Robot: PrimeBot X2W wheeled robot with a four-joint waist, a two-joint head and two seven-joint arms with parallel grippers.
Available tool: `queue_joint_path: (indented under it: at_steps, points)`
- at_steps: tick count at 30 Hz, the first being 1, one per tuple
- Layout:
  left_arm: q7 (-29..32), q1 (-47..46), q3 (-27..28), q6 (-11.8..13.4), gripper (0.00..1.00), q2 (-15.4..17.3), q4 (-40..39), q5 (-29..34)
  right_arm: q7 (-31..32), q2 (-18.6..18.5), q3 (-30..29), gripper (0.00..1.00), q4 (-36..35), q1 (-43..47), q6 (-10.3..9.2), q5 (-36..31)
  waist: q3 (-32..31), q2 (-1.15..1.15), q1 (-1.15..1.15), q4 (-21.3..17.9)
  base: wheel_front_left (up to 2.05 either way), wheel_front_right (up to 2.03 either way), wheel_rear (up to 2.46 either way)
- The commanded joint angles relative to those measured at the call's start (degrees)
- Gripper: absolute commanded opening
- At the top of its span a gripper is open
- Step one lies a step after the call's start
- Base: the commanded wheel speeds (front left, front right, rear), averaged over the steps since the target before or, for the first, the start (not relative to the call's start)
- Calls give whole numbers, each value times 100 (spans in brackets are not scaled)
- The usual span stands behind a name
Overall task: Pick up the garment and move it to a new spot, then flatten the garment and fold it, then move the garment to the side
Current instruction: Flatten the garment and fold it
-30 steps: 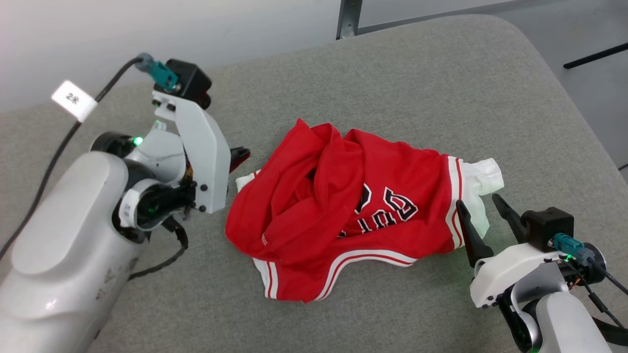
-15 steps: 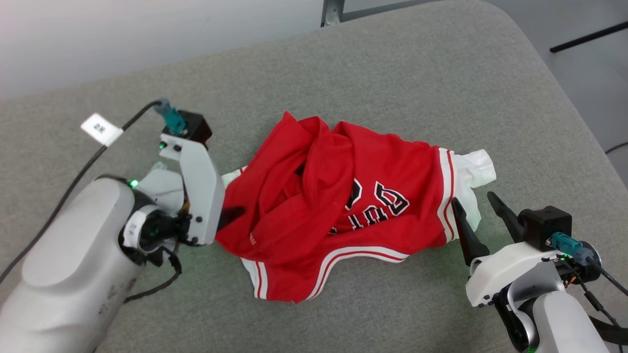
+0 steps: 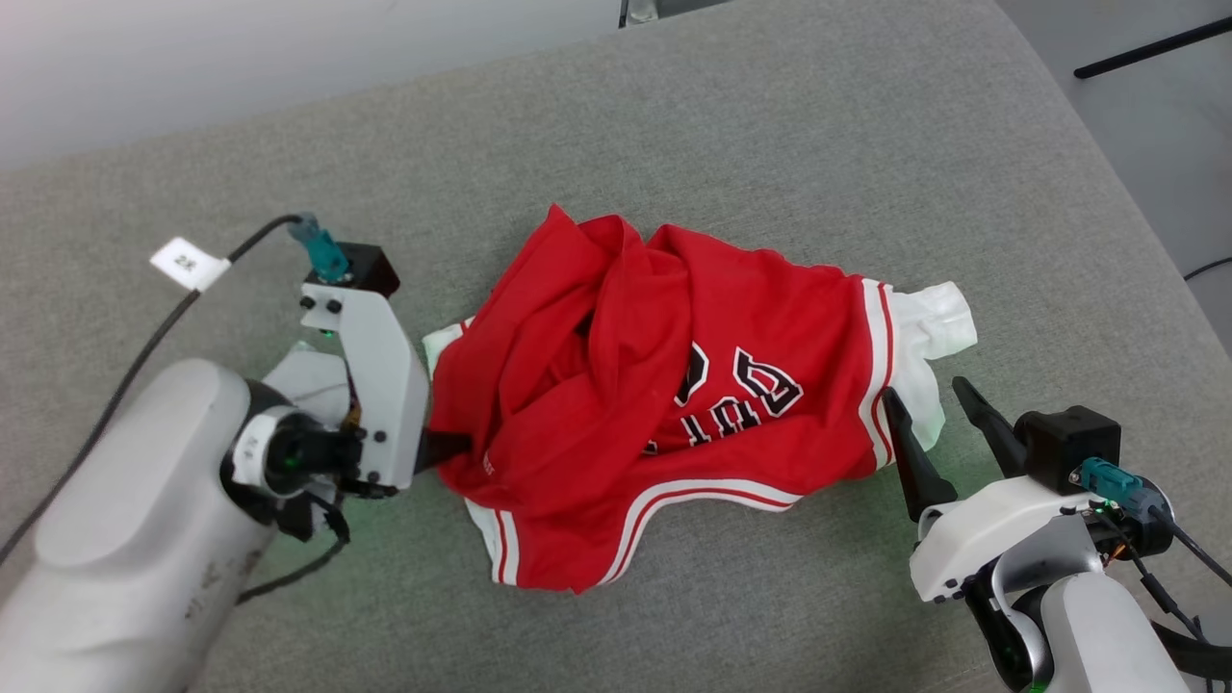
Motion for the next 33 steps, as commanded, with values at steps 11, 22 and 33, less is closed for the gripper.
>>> queue_joint_path:
  at_steps: [11, 22, 33]
  points:
    - [382, 359, -101, 265, 43, -150, -307, -281, -60, 30, 8, 100, 52, -106, -6, -17, 83, 0, 0, 27, 0, 0, 0]
    - [402, -151, 14, 273, 0, 96, -560, -84, -99, 16, -51, 100, 77, -80, -6, -72, 19, 0, 0, 52, 0, 0, 0]
    - [279, -829, 173, 354, 0, 158, -704, 178, -22, 30, 17, 100, 47, 0, -6, -97, -98, 0, 0, 40, 0, 0, 0]
